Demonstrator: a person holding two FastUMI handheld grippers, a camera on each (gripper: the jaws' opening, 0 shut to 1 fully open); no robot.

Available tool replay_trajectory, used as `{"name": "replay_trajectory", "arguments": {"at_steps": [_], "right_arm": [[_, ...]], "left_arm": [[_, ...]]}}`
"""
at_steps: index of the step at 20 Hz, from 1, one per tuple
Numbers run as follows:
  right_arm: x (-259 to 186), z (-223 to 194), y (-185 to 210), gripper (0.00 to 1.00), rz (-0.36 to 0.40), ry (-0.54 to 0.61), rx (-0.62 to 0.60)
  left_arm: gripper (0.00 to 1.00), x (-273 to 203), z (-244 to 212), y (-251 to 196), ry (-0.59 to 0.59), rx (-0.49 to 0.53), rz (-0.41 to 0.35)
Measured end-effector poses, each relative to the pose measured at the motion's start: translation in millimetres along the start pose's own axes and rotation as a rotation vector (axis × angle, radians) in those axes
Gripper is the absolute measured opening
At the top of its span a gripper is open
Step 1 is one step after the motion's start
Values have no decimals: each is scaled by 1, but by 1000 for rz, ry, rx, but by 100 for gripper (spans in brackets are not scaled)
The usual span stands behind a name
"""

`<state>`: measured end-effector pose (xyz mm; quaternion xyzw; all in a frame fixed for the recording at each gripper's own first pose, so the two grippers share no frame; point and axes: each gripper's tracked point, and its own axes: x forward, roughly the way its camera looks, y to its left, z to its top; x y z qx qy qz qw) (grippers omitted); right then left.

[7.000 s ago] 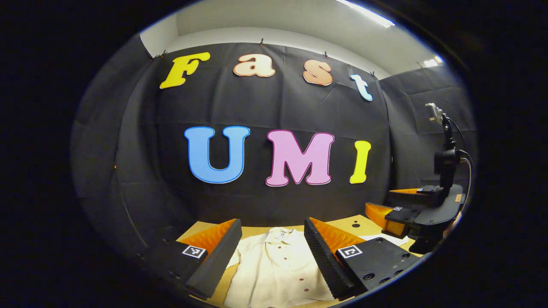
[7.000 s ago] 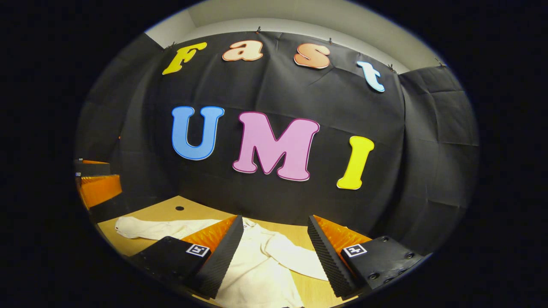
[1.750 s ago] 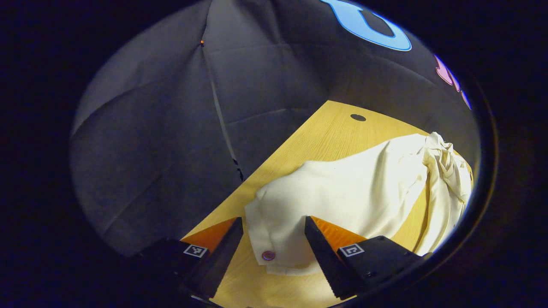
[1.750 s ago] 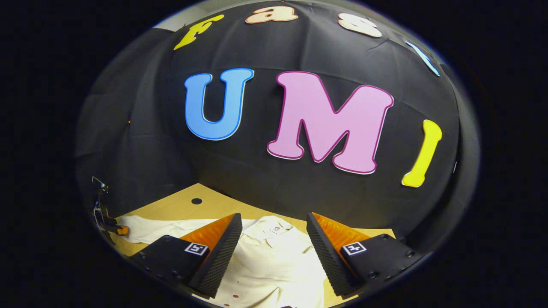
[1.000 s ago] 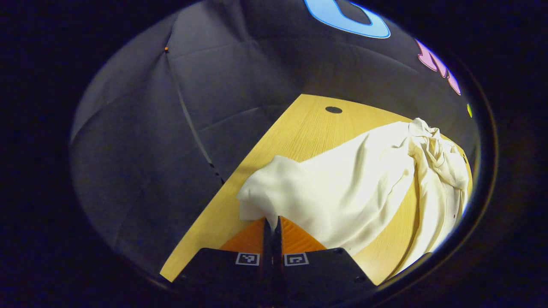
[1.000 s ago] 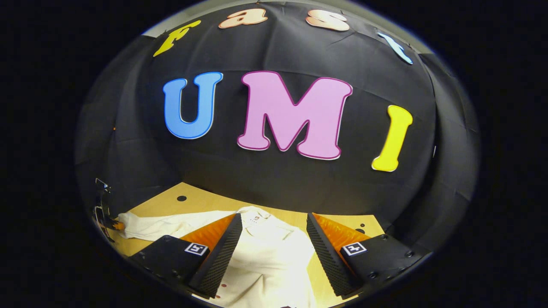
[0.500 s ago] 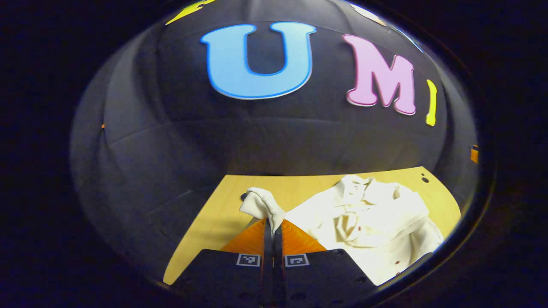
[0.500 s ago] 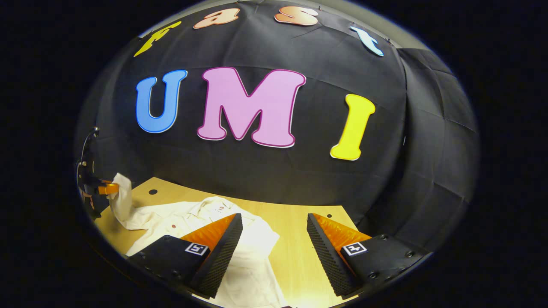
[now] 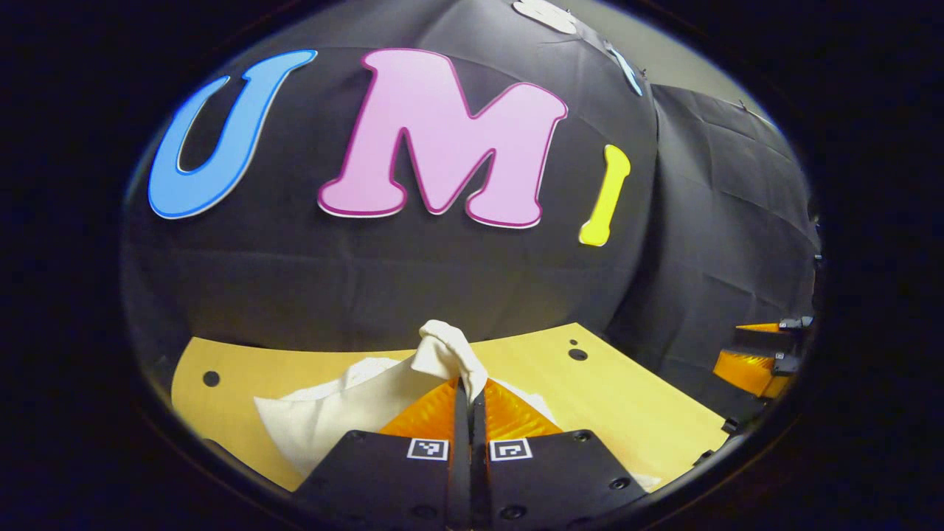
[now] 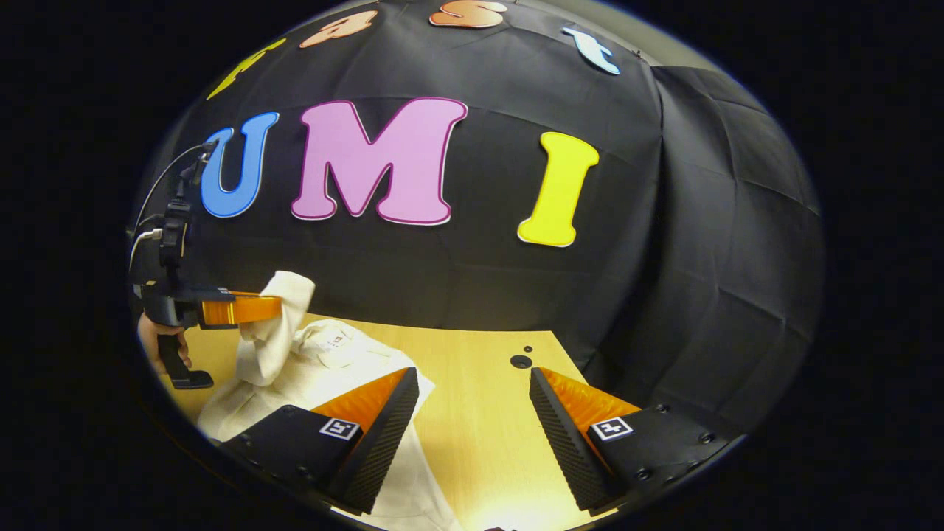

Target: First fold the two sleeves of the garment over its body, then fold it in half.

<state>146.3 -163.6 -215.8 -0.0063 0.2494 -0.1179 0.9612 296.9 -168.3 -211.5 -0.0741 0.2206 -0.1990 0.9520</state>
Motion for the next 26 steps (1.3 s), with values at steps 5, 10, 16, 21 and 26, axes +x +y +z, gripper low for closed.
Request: {"name": "replay_trajectory", "arguments": {"at_steps": [5, 10, 16, 21, 26], "right_arm": [[5, -17, -19, 97, -25, 24, 11], [5, -44, -15, 97, -9, 70, 23], [-10, -126, 16, 97, 65, 256, 67], [-40, -210, 27, 98, 70, 447, 103], [-75, -270, 31, 98, 66, 585, 103]], "left_arm": [[19, 38, -32, -34, 49, -111, -64], [96, 17, -45, -6, 33, -193, -10], [96, -100, -104, 74, 122, 19, 163], [96, -223, -213, 106, 318, -1, 281], [96, -308, -302, 135, 487, -74, 425]]}}
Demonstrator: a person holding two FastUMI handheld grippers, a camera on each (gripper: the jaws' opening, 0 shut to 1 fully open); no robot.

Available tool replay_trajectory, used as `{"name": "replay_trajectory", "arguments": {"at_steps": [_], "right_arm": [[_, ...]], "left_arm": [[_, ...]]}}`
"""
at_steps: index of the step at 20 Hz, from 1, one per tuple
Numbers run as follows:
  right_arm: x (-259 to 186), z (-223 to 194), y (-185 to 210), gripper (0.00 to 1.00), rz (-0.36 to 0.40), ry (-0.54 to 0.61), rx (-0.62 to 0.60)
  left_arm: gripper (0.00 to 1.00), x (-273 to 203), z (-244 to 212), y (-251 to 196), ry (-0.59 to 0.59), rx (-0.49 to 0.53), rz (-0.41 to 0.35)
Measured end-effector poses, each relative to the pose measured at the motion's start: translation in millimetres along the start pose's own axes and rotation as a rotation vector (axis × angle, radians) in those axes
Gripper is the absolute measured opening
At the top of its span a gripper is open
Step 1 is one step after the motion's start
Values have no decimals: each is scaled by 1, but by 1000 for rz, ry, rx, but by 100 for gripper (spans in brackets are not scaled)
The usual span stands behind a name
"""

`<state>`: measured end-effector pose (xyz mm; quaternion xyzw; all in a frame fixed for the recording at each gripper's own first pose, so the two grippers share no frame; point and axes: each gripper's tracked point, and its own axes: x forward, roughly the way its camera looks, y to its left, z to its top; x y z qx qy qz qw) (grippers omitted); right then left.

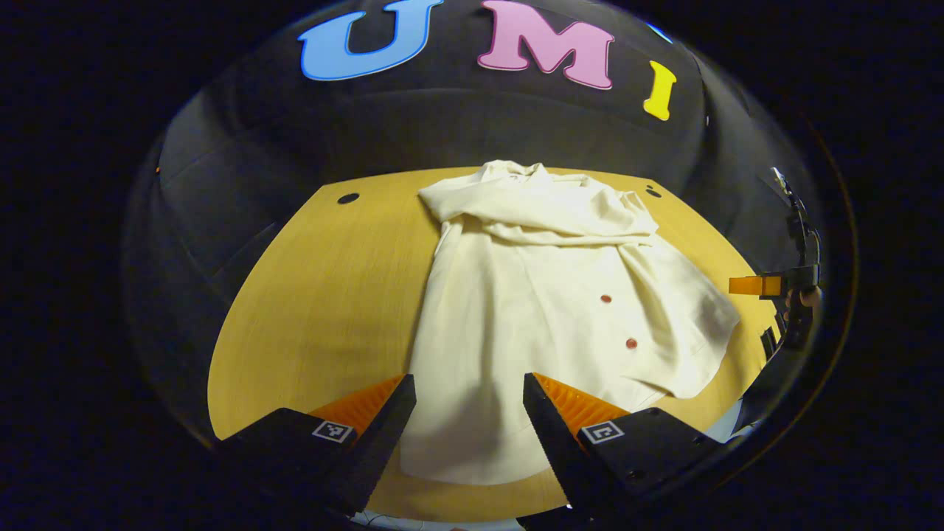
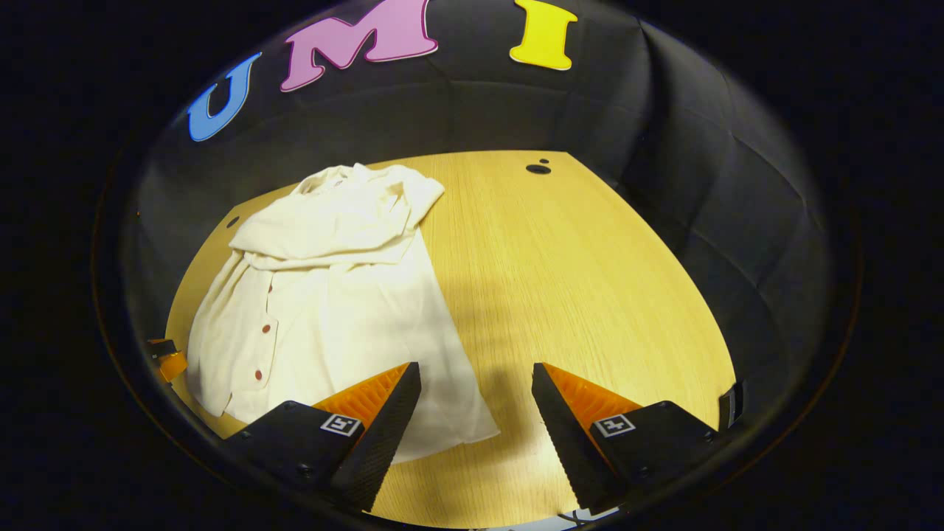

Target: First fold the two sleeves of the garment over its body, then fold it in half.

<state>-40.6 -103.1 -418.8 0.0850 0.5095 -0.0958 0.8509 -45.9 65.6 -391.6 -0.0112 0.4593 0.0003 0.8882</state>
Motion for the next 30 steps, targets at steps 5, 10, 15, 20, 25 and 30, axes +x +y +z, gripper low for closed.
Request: {"name": "replay_trajectory", "arguments": {"at_steps": [5, 10, 15, 20, 25, 30], "right_arm": [[6, -34, 4, 96, -4, 55, 5], [10, -41, 22, 71, 34, 53, -7], [9, -40, 36, 13, 63, 72, -71], [-5, -15, 58, 5, 108, 55, -90], [-26, 80, 101, 5, 175, -99, -83], [-21, 196, 143, 5, 227, -280, -16]], "left_arm": [[97, 13, -50, 6, 104, -60, 14], [88, 12, -49, -13, 127, 7, -56], [12, 16, -40, -32, 145, -46, -105], [7, 1, 14, -48, 98, -119, -192], [6, -15, 115, -52, -21, -90, -247], [6, 1, 220, -61, -168, -62, -289]]}}
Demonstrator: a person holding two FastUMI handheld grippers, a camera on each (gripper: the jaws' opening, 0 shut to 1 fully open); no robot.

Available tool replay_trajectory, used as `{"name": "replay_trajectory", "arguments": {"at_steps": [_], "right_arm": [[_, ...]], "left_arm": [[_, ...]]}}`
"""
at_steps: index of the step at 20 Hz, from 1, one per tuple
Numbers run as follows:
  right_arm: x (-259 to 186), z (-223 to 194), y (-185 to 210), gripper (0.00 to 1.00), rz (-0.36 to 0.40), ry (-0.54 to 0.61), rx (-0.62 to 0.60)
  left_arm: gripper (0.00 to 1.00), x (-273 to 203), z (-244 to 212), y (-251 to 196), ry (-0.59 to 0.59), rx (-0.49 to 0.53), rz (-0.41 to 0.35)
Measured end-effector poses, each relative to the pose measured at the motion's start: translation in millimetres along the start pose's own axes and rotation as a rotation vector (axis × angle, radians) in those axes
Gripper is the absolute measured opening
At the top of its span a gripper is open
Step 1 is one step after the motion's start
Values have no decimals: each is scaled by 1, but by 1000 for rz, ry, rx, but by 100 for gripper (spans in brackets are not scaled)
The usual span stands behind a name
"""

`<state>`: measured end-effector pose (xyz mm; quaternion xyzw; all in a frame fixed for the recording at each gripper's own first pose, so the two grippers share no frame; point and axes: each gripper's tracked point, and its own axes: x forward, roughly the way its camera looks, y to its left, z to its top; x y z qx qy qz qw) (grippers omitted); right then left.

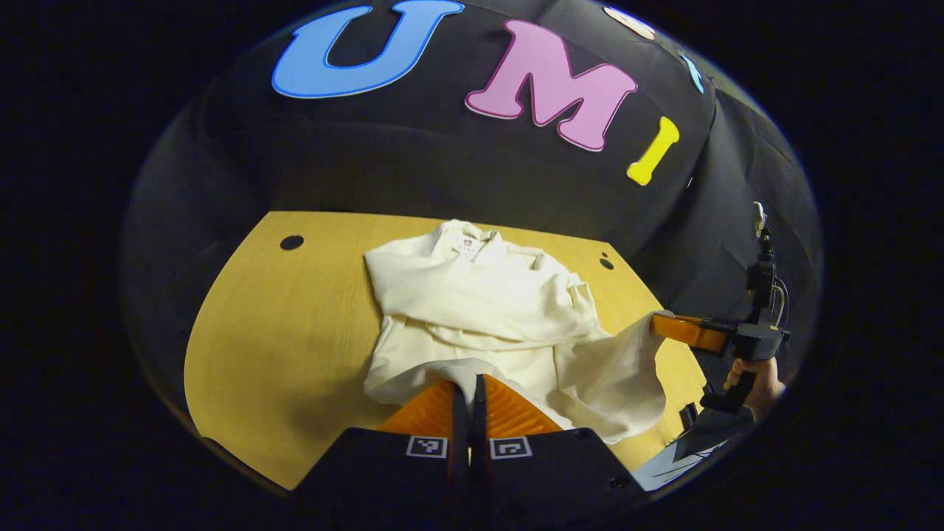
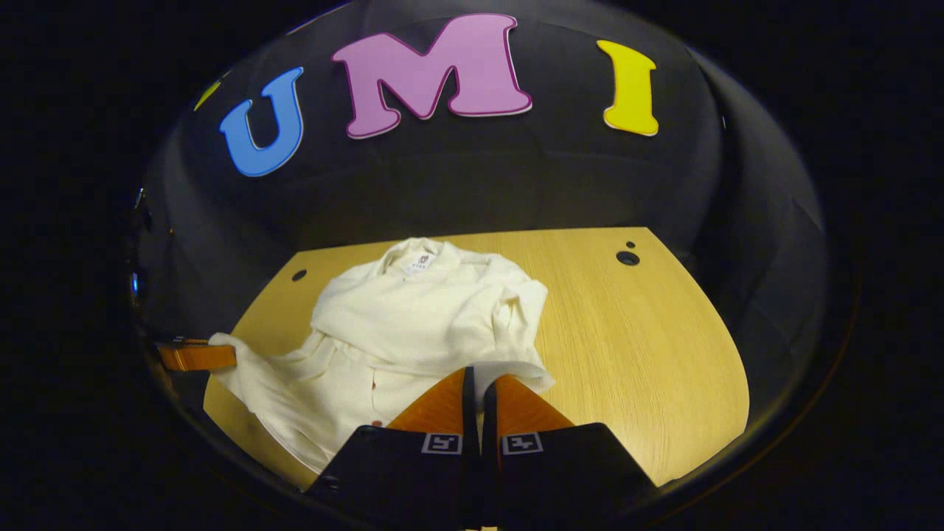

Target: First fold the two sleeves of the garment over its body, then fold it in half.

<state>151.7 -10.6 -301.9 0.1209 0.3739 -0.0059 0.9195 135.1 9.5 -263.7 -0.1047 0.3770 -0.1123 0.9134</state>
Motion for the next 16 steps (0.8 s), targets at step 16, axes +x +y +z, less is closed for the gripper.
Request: {"name": "replay_trajectory", "arguments": {"at_steps": [16], "right_arm": [[209, 70, -74, 6, -256, -52, 7]], "left_arm": [[15, 206, 127, 129, -225, -19, 151]]}}
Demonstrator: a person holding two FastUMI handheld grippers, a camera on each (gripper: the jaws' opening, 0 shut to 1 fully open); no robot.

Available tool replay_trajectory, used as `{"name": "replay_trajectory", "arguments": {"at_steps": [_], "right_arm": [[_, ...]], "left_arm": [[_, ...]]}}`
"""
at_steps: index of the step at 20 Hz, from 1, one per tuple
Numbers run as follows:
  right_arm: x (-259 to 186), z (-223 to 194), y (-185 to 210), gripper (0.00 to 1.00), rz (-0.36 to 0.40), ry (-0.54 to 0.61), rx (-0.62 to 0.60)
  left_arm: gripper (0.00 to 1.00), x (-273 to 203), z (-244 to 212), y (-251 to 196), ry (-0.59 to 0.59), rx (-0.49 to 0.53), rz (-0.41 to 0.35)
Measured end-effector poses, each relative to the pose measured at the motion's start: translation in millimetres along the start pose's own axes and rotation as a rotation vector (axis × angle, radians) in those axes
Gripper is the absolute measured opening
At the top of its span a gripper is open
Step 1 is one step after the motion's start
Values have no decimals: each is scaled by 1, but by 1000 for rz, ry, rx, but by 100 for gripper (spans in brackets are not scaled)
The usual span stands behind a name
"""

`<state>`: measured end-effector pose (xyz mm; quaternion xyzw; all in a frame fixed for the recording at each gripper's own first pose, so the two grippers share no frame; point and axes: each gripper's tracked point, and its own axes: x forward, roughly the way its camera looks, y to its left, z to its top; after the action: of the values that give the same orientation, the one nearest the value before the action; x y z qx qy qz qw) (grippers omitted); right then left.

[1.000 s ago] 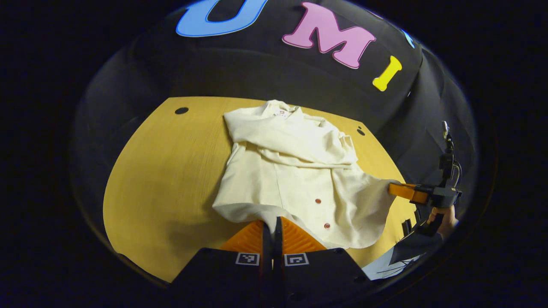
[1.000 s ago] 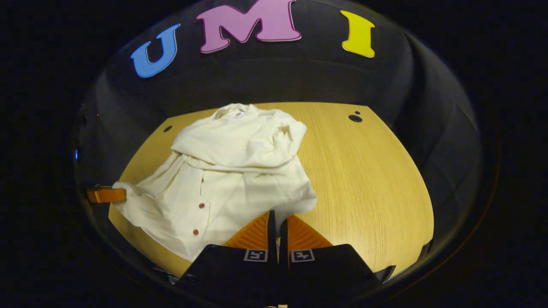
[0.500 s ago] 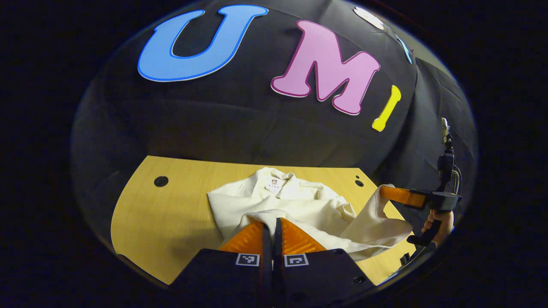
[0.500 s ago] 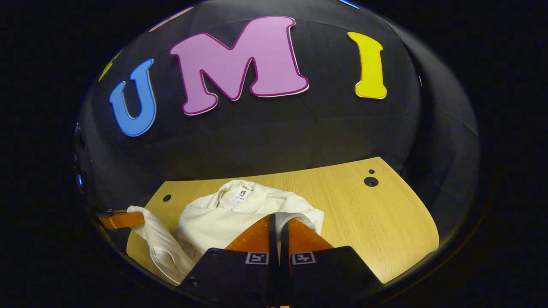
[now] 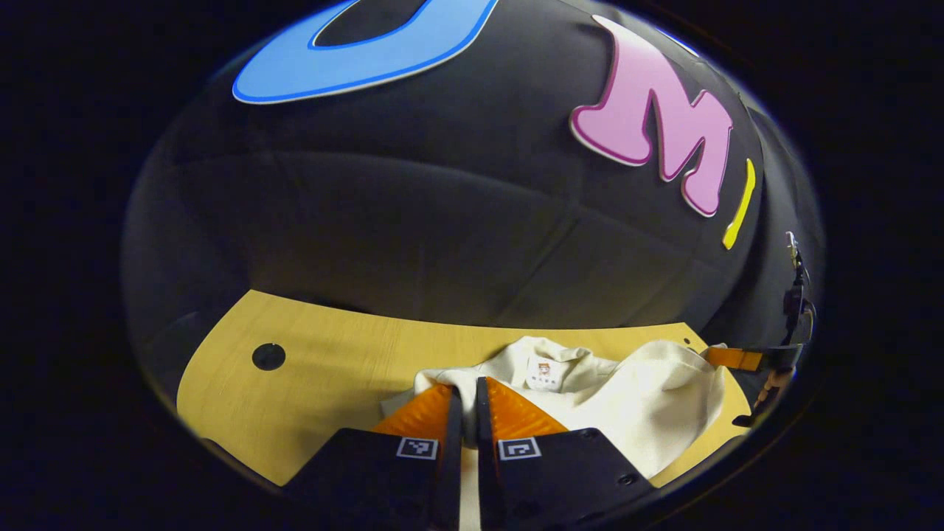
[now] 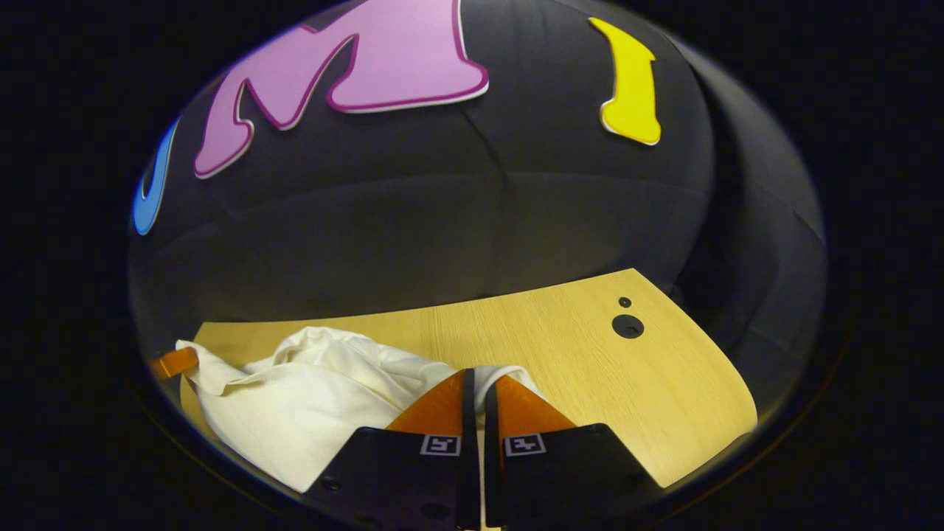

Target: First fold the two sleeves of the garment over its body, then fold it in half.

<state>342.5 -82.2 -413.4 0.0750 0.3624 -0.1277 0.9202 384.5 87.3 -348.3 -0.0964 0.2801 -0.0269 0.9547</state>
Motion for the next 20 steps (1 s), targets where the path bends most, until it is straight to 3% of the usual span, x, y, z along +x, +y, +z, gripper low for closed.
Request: {"name": "replay_trajectory", "arguments": {"at_steps": [2, 3, 4, 5, 6, 8, 9, 16, 20], "right_arm": [[14, 1, -2, 13, -30, -35, -67], [14, 2, 1, 20, -25, -53, -86], [11, 2, 7, 26, -6, -58, -98], [5, 2, 12, 48, 11, -59, -106], [0, 2, 18, 51, 31, -60, -116], [-28, 13, 23, 93, 45, -114, -136], [-42, 22, 22, 100, 45, -165, -152], [-232, 77, 31, 97, 67, -520, -146], [-324, 82, 32, 96, 92, -588, -169]], "left_arm": [[25, 9, -9, -1, 4, -5, -7], [39, 10, -10, -1, 2, 2, 1], [61, 7, -10, 5, -13, 32, 38], [83, 0, -5, 9, -33, 75, 77], [98, -8, -2, 10, -50, 111, 96], [96, -40, 14, -4, -102, 159, 93], [96, -60, 23, -15, -139, 168, 81], [96, -264, 87, -86, -434, 229, 27], [95, -358, 104, -125, -516, 250, 3]]}}
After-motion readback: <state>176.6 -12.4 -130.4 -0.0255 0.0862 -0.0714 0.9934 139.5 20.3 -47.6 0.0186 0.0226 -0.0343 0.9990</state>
